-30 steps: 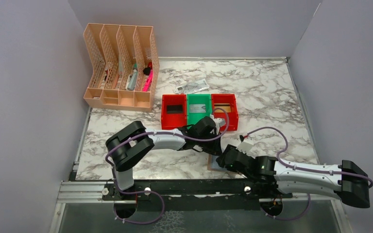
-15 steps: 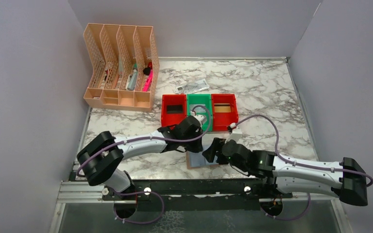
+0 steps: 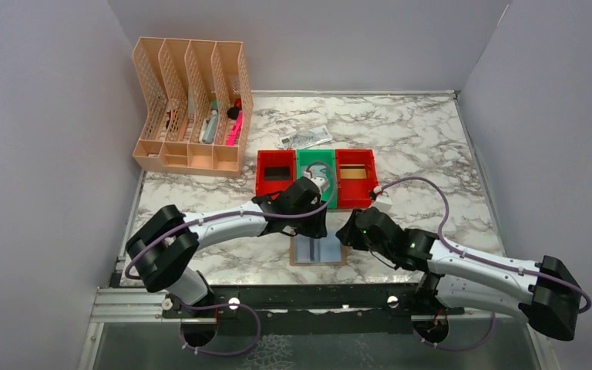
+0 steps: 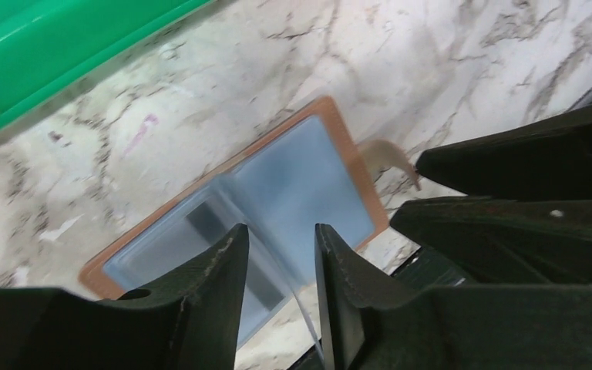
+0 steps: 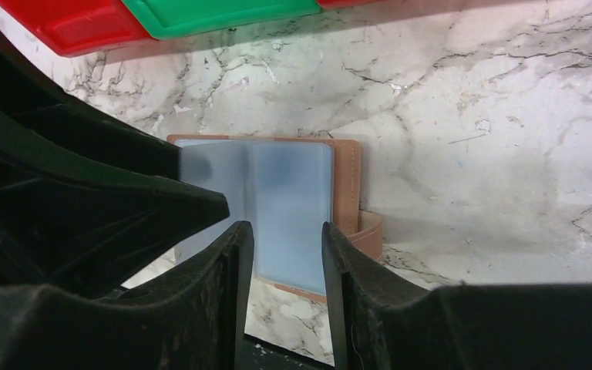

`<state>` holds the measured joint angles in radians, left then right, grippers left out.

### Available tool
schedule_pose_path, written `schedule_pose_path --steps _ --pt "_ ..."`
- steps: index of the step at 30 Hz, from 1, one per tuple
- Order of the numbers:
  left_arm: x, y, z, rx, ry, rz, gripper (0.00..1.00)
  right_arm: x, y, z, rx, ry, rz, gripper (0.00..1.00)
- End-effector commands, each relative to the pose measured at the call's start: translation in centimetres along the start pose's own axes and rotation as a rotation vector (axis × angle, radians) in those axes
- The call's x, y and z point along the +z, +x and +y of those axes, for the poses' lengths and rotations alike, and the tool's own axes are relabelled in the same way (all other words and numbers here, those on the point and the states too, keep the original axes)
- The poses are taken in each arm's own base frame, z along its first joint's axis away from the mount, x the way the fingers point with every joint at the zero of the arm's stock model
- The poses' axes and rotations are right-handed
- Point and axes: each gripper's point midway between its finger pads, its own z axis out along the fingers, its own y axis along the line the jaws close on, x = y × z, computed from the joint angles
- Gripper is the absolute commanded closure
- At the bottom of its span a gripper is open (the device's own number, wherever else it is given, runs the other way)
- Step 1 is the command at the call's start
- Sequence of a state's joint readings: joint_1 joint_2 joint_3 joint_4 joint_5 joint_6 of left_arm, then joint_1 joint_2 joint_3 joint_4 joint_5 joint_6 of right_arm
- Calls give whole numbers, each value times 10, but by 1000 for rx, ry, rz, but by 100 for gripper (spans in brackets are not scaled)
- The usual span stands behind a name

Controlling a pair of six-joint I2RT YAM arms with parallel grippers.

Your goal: Take the credit cards out of the card holder

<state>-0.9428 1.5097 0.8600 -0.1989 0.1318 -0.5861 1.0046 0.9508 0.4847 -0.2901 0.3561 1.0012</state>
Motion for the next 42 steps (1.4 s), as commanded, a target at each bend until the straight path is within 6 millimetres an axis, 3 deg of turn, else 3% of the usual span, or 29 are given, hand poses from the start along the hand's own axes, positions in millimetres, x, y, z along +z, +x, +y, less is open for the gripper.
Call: schedule_pose_path --steps 1,5,9,13,16,18,23,30,33,37,42 --pt "10 -12 -38 -5 156 5 57 -1 7 -14 20 34 28 58" --pt "22 -5 -51 -19 212 35 55 -9 -1 -27 84 60 -28 58" --pt "39 10 -39 -54 179 56 55 -18 -8 -33 126 42 -76 58" --pt "55 27 -25 -94 140 92 55 -21 -8 -21 114 -27 -67 58" --pt "51 21 -22 -98 121 55 52 -22 -6 -1 70 -114 -35 59" --pt "40 6 -28 -86 123 5 50 -21 -3 10 57 -159 -10 61" --pt "15 -22 -16 -76 33 -106 43 -16 5 32 24 -251 40 68" --pt "-8 -29 12 -107 -62 -178 41 -7 22 51 -59 -325 128 69" --pt "-24 -33 36 -136 -146 -223 40 1 30 53 -94 -310 172 67" --pt "-58 -37 78 -224 -248 -312 35 18 38 54 -164 -230 205 58" --pt "-102 -36 118 -319 -326 -445 18 27 44 68 -288 -92 175 51"
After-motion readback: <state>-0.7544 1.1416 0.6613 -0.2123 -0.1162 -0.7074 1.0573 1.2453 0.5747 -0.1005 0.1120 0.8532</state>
